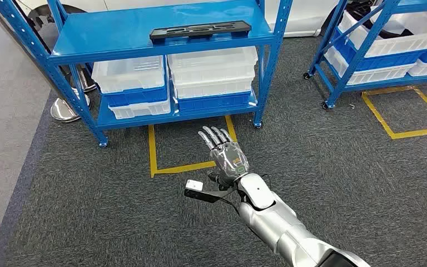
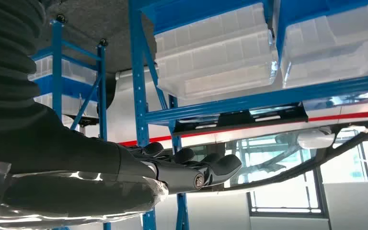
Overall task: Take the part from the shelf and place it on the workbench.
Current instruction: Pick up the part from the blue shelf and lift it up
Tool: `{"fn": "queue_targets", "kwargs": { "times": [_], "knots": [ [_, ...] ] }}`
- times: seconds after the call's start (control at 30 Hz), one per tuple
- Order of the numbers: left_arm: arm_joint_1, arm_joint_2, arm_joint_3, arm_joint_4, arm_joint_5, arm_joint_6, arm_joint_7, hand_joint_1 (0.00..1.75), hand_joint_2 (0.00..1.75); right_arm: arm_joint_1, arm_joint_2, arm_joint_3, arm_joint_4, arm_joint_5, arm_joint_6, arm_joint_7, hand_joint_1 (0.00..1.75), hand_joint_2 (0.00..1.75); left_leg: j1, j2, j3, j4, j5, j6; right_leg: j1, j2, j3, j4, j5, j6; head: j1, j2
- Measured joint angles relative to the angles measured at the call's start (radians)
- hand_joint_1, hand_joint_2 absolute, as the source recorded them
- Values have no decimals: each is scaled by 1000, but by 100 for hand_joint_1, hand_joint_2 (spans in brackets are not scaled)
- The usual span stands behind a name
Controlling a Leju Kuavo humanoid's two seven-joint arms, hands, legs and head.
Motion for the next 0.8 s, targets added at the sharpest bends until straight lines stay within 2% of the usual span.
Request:
{"fn": "queue_targets", "kwargs": {
  "times": [0.13, 0.33, 0.37, 0.4, 0.43, 0.47, 0.5, 0.53, 0.57, 0.6, 0.63, 0.7, 0.77, 0.8],
  "knots": [
    [-5, 0, 0, 1, -1, 0, 3, 0, 0, 0, 0, -2, -5, 1, 3, 0, 0, 175, -4, -2, 6, -20, -16, 17, 7, -1, -5, 2, -3, 13, 0, 0],
    [-6, 0, 0, 1, -1, 1, 3, 0, 0, 0, -1, -2, -6, 2, 3, 0, 0, 175, -4, -3, 4, -17, -17, 19, 8, -1, -4, 1, -3, 14, 0, 0],
    [-5, 0, 0, 1, -1, 1, 4, 0, 0, 0, -1, -2, -9, 2, 3, 0, 0, 175, -4, -4, 7, -19, -18, 27, 6, -2, -7, 11, -11, 18, 0, 0],
    [-5, 1, 0, 1, -3, 1, 5, 0, 0, 0, -1, -3, -11, 2, 5, 0, 0, 175, -5, -5, 11, -21, -22, 38, 5, -2, -37, 70, -38, 21, 0, 0],
    [-4, 1, 0, 1, -4, 1, 5, 0, 0, 3, -4, -6, -14, 2, 6, 3, 0, 175, -12, -9, 21, -23, -29, 51, 9, -1, -72, 114, -35, 17, 0, 0],
    [-3, 2, 0, 1, -4, 2, 5, 0, 0, 6, -8, -11, -16, 2, 7, 7, 0, 175, -19, -13, 34, -25, -38, 64, 14, 0, -98, 133, -19, 9, 0, 0],
    [-2, 0, 0, 1, -5, 3, 4, 0, 0, 9, -13, -17, -16, 2, 8, 12, 0, 175, -25, -16, 43, -25, -46, 70, 24, 2, -115, 132, 5, -8, 0, 0],
    [-2, -1, 0, 2, -3, 3, 3, 0, 0, 11, -20, -25, -16, 1, 6, 19, 0, 175, -32, -20, 50, -24, -53, 72, 32, 4, -104, 76, 49, -26, -2, 0],
    [-2, -2, 0, 2, -2, 4, 3, 0, 0, 10, -24, -31, -16, -1, 4, 24, 0, 175, -31, -21, 51, -24, -56, 69, 39, 4, -88, 37, 62, -36, -3, 0],
    [-2, -4, 0, 3, -1, 4, 3, 0, 0, 9, -29, -39, -16, -2, 2, 27, 0, 175, -29, -22, 50, -25, -57, 66, 44, 5, -82, 22, 61, -43, -4, 0],
    [-3, -4, 0, 3, 0, 4, 3, 0, 0, 6, -35, -47, -16, -4, 1, 29, 0, 175, -28, -23, 50, -26, -58, 61, 47, 5, -79, 13, 61, -44, -5, 0],
    [-1, -4, 0, 3, 0, 4, 3, 0, 0, 1, -45, -64, -18, -7, 0, 30, 0, 175, -26, -20, 53, -25, -65, 52, 39, 4, -63, -6, 63, -45, -4, 0],
    [0, -3, 1, 3, 0, 5, 3, 0, 0, -5, -49, -75, -20, -9, 0, 31, 0, 175, -26, -17, 32, 31, -97, 41, 26, 2, -42, -27, 65, -45, -5, 0],
    [0, -3, 1, 3, 0, 5, 3, 0, 0, -7, -50, -78, -20, -9, -1, 32, 0, 175, -22, -15, 3, 88, -122, 34, 24, 1, -36, -31, 62, -45, -6, 0]
  ]
}}
